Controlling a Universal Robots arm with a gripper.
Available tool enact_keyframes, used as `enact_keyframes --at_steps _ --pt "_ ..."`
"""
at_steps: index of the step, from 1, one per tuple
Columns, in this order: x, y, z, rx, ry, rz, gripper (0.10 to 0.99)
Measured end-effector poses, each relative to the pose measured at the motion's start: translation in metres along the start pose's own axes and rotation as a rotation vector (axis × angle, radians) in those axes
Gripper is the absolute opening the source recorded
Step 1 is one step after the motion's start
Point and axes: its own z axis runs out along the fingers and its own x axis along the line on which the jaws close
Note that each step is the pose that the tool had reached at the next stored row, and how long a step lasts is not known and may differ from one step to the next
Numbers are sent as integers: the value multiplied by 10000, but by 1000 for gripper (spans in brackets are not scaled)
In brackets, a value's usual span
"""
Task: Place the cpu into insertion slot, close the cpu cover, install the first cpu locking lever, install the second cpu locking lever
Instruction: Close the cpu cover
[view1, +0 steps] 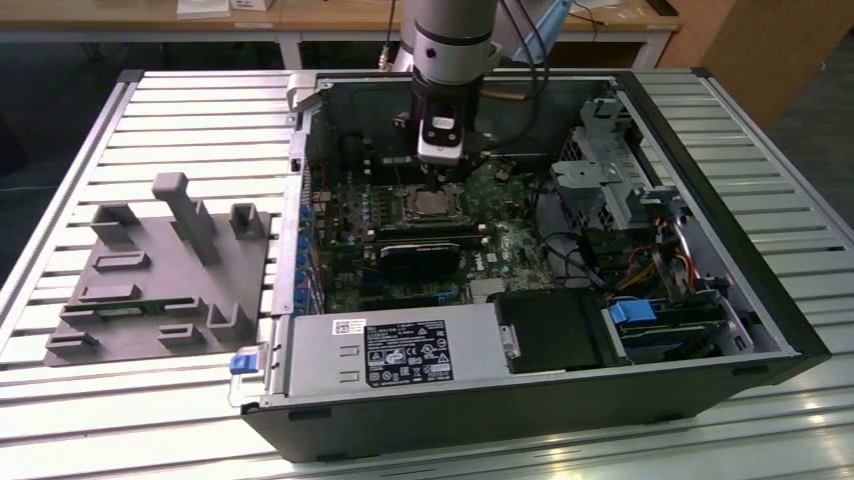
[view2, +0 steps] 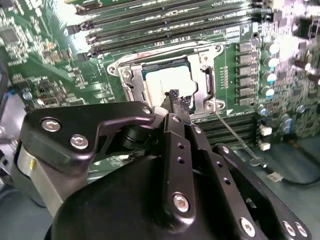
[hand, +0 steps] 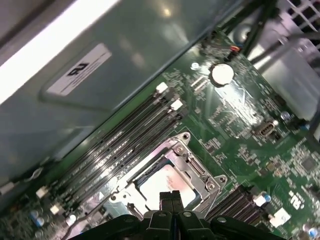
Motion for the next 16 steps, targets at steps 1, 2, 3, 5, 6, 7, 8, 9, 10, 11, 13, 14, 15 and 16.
enact_keyframes --at_steps 1,2,3,5,6,7,8,9,10,11,13,14,15,16 --pt "0 0 1 4 2 -178 102" --pt "0 0 1 8 3 -358 102" --pt "0 0 2 12 5 -555 102" --pt "0 0 3 20 9 -904 102" --pt "0 0 4 24 11 -1093 102" --pt "0 0 4 28 12 -1274 102" --pt "0 0 5 32 14 -1453 102" --pt "0 0 5 37 16 -1638 102" --pt "0 0 5 40 18 -1819 102" --pt "0 0 5 44 20 -1998 102" --pt "0 0 6 52 24 -2368 102" --pt "0 0 6 56 25 -2545 102" --pt "0 0 7 60 27 -2718 102" --pt "0 0 7 64 29 -2894 102"
